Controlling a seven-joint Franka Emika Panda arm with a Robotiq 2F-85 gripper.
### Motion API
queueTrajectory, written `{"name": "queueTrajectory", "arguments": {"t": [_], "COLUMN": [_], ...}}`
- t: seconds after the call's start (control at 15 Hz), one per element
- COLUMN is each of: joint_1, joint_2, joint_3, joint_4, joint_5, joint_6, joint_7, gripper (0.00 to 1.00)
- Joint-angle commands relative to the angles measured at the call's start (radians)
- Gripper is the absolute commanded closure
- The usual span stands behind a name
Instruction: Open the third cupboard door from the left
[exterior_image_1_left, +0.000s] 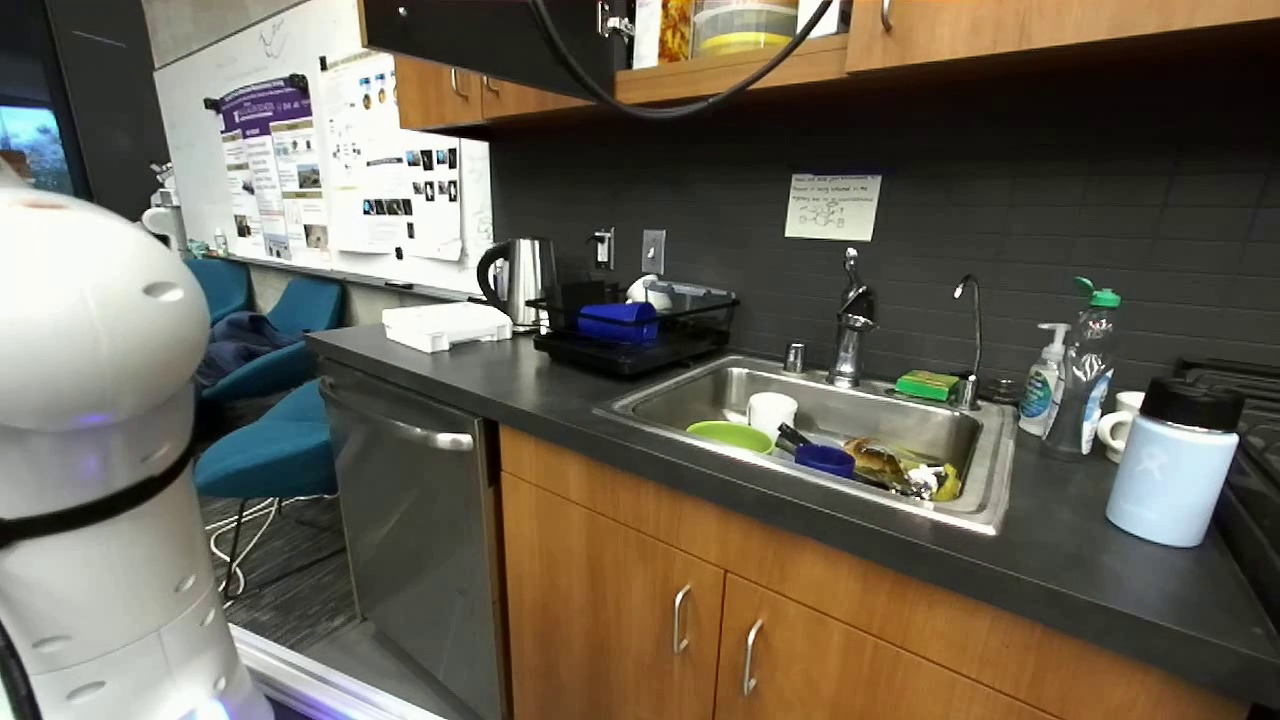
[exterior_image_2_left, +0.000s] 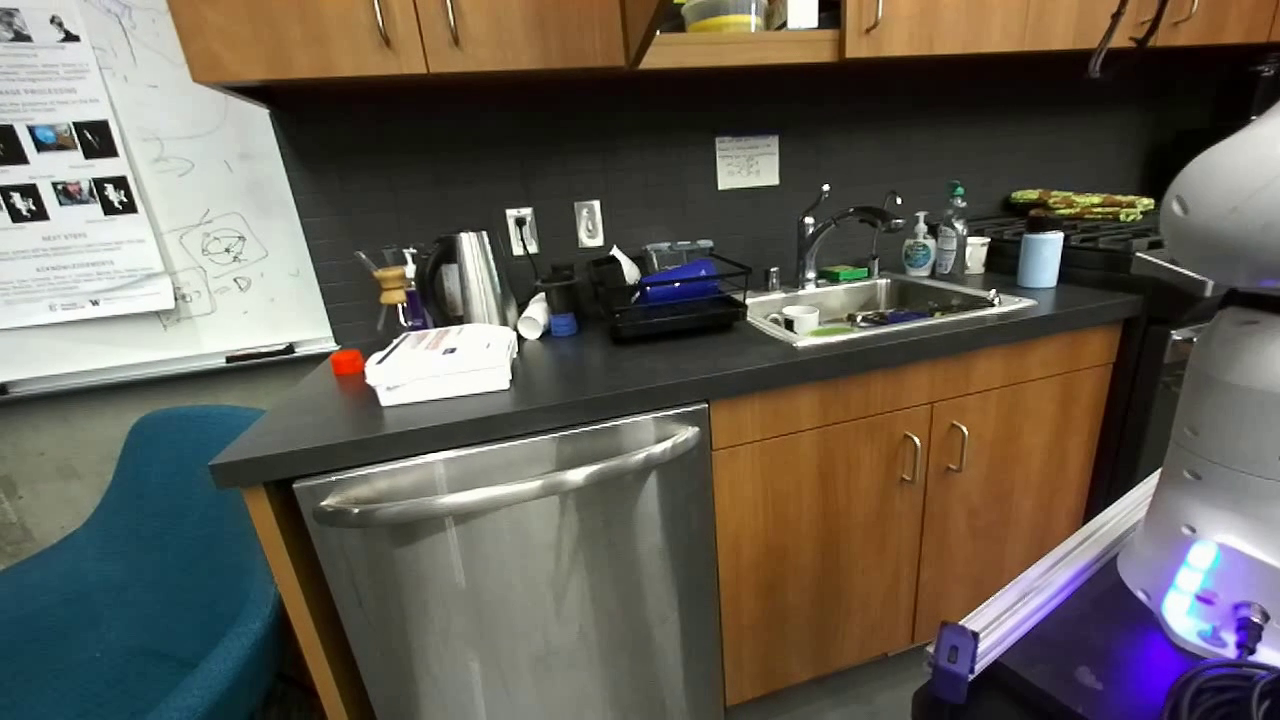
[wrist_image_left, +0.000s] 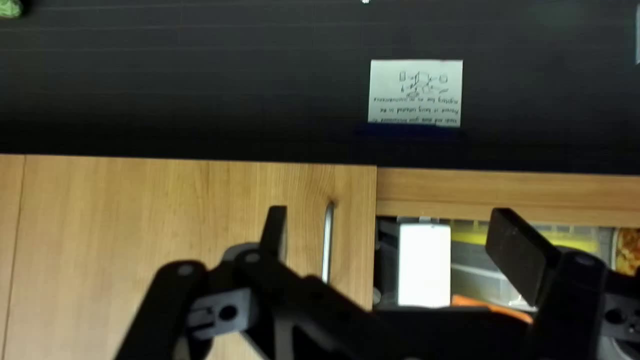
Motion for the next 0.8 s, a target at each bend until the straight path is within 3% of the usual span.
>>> {"name": "queueTrajectory", "arguments": {"t": [0.0, 0.4, 0.73], "joint_1": [0.134, 0.199, 0.208], "joint_2": [0.011, 0.068, 0.129], "joint_3": [-0.156, -0.338, -0.402], "joint_4": [0.092, 0.192, 0.241], "joint_5": [0.010, 0.005, 0.020], "joint_6": [-0.199, -0.447, -0.574], "joint_7": [-0.215, -0.588, -0.875], "gripper": [0.00, 0.00, 0.00]}}
